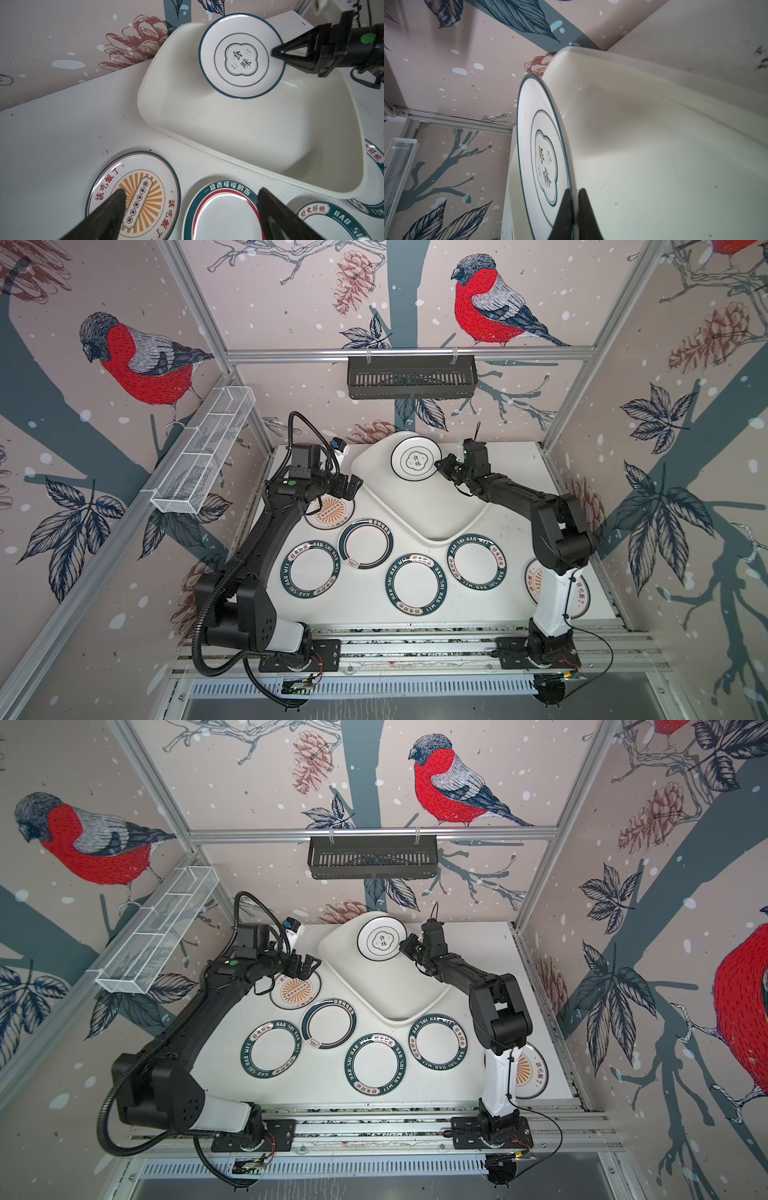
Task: Place the plates into the plastic bin on the countertop
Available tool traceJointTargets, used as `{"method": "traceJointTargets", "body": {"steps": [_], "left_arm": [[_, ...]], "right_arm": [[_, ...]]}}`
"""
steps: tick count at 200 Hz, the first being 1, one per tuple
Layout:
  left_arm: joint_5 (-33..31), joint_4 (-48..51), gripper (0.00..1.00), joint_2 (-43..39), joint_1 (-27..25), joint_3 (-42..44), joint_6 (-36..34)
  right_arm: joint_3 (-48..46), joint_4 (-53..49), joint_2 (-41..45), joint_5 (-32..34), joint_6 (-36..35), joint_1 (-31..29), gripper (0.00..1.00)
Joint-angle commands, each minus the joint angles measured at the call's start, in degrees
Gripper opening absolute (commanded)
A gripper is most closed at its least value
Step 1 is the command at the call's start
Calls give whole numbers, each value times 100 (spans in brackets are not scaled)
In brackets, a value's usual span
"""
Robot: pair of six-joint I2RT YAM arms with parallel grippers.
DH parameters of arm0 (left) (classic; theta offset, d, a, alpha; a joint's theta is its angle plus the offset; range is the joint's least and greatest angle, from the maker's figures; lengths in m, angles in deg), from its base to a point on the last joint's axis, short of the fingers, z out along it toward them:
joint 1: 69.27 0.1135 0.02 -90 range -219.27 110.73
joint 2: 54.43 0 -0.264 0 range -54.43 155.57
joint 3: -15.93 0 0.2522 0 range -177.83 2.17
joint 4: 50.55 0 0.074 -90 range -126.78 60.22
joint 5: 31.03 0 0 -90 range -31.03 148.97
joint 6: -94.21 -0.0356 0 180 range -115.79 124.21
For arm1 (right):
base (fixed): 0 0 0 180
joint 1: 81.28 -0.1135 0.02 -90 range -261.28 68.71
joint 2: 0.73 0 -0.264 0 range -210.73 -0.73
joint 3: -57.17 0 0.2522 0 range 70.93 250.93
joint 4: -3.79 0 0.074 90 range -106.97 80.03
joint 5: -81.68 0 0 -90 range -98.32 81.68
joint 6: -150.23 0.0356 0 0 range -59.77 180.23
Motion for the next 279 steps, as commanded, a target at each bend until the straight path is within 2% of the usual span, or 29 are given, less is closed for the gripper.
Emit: {"method": "traceJointTargets", "body": {"steps": [1,63,144,279], "left_arm": [[221,-83,98,-59,-1,2,-14],[435,-54,98,-32,-5,6,22],[557,-54,97,-23,-5,31,39],[620,-54,97,-32,-5,11,92]], "right_arm": [[319,342,-372,91,195,-118,2],[1119,207,-1328,-70,464,-315,2],[1846,-328,-1968,-126,465,-390,3],[2088,-549,-2256,-136,550,-355,14]]}}
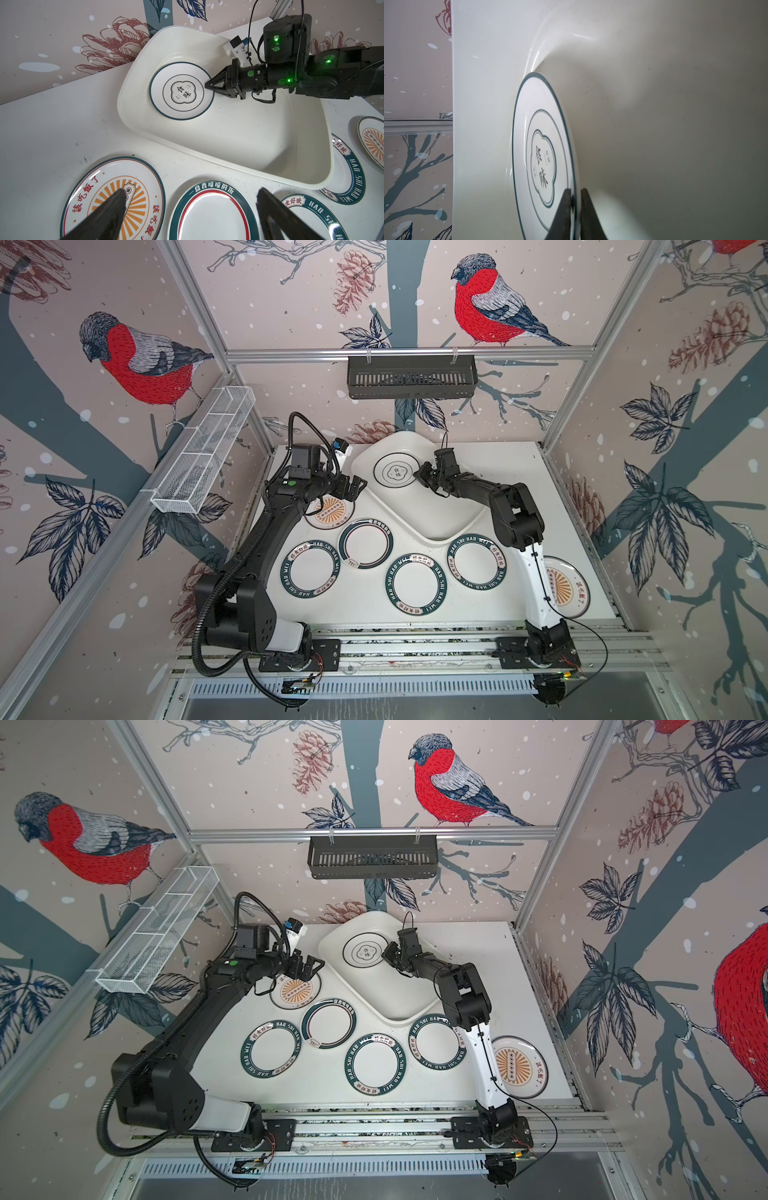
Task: Place the plates into the plastic bin on the countertop
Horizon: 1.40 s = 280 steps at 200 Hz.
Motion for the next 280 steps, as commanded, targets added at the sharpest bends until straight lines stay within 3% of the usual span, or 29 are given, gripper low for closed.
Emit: {"method": "traceJointTargets", "body": {"steps": [1,96,187,220,280], "left_arm": [[127,-56,97,-19,-5,-20,31],[95,32,98,-63,-5,-35,-28],[-49,59,98,-45,-5,-72,-57],[-80,149,98,16,-5,-215,-91],[-3,139,98,69,-5,-230,-180]], "right_arm": [[81,41,-47,2,77,-9,14],[193,-656,183,222,-270,30,47],[70,-1621,1491,593,-1275,81,51],[-885,-1487,2837,615,-1556,161,51],[-4482,-1198,6089,360,-1706,980,51]]}}
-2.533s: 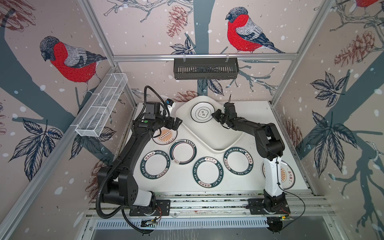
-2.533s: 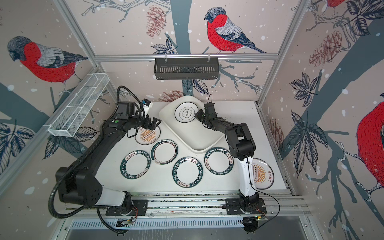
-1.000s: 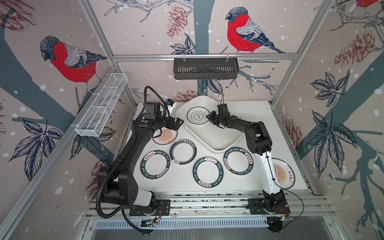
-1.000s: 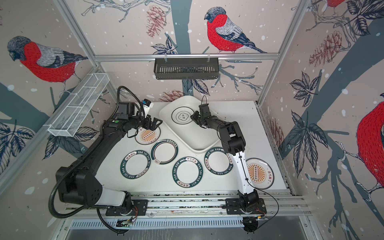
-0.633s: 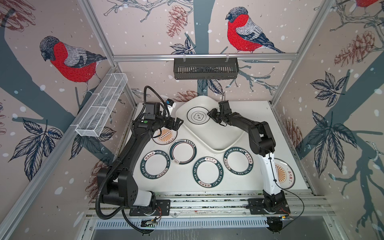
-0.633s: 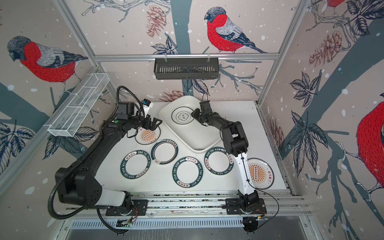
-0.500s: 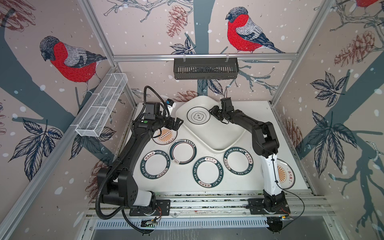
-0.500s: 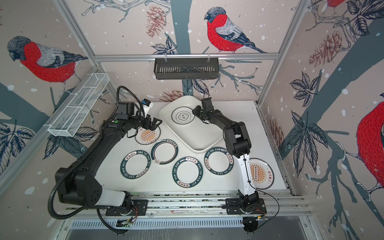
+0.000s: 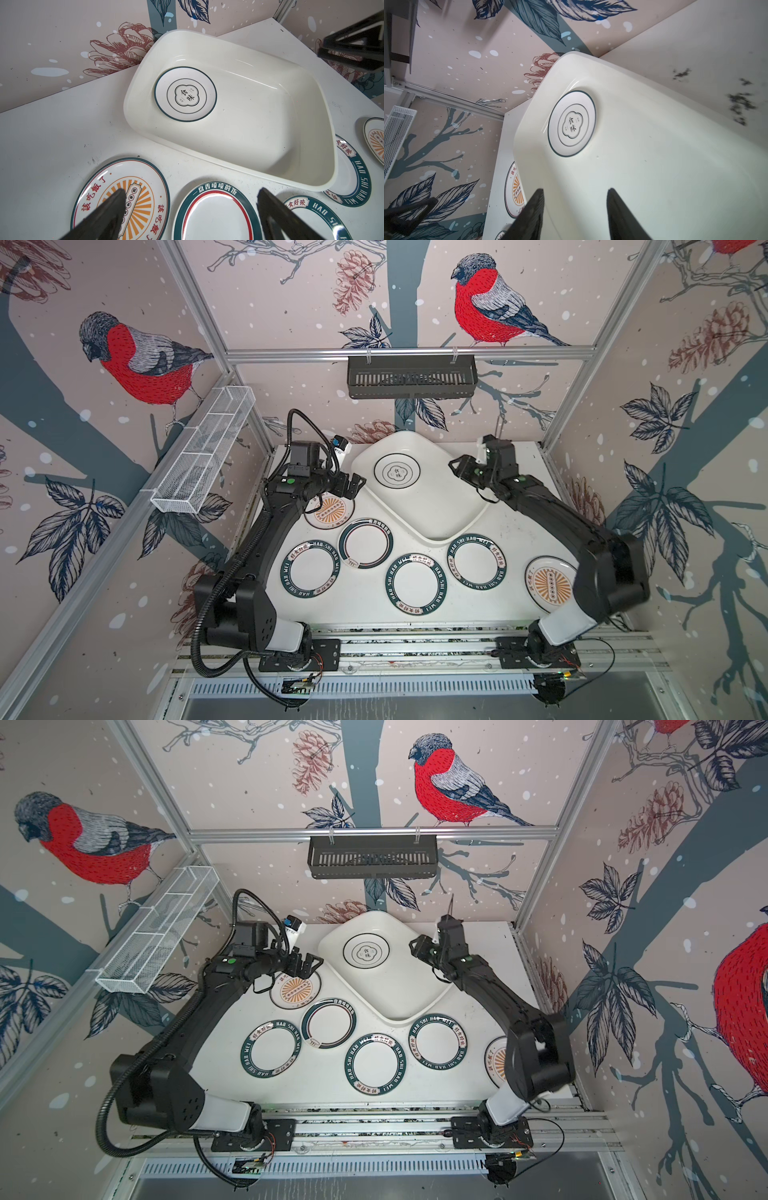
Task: Place the plates into the plastic bin on the countertop
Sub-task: 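Open the right gripper and withdraw it from the bin, then move the right gripper toward the plate printed HAO SHI HAO WEI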
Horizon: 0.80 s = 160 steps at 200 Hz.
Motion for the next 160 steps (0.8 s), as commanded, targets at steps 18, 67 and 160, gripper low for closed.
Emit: {"method": "traceJointTargets", "body": {"steps": [18,67,160], "left_arm": [[158,7,98,47,-5,-56,-95],[316,62,97,16,-5,-124,-95],[529,105,98,-41,-14,-53,-165]], "right_arm": [[-1785,-127,1759,-206,-117,675,51],[-3159,-882,3349,40,72,1440,52],[-4644,-658,3815,-628,393,2035,52]]}}
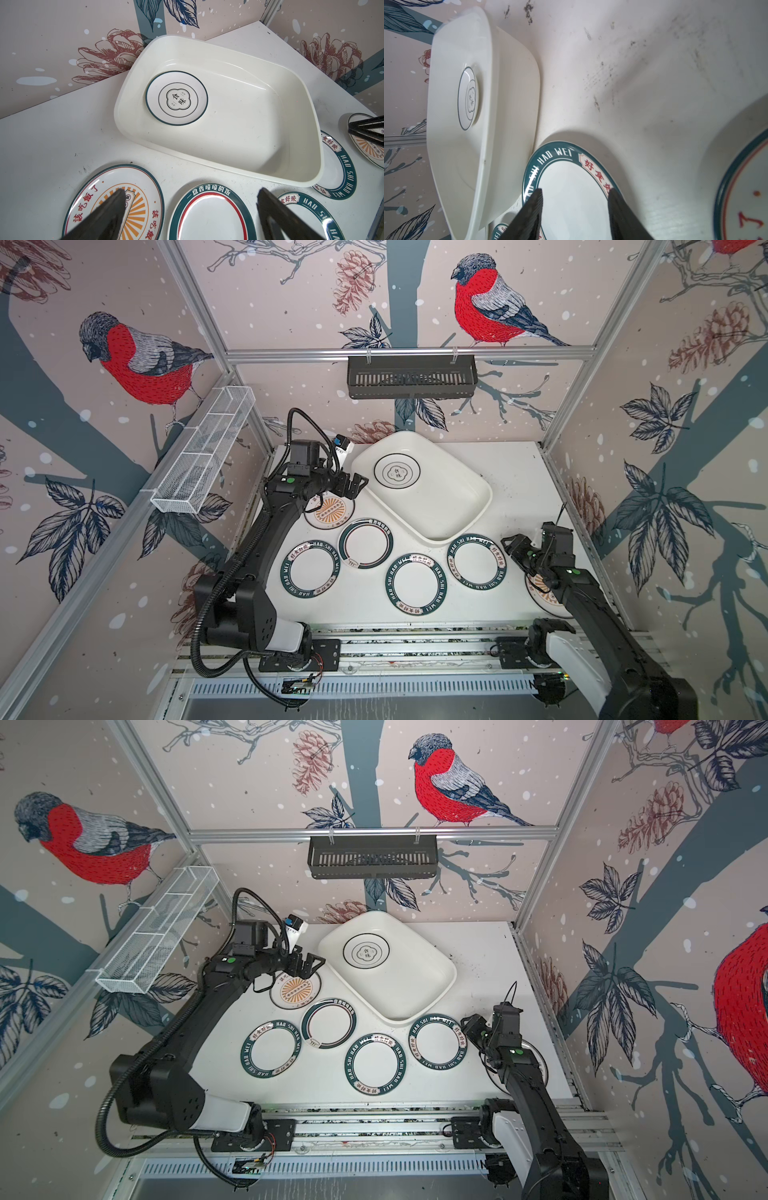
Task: Place the plates into the plastic bin on the countertop
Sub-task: 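Move the right gripper toward the plate printed HAO SHI HAO WEI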
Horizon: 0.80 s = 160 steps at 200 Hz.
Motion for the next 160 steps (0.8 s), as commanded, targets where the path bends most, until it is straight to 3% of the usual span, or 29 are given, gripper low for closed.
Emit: {"method": "traceJointTargets", "body": {"steps": [1,58,160], "left_arm": [[220,74,98,-32,-8,8,-69],[291,100,98,-32,-8,21,-104],[379,95,98,-6,-25,-28,-69]], "right_arm": [[-201,176,14,-204,64,21,52],[-539,-61,167,112,84,60,52],[-1213,496,366,-405,320,105,42]]}}
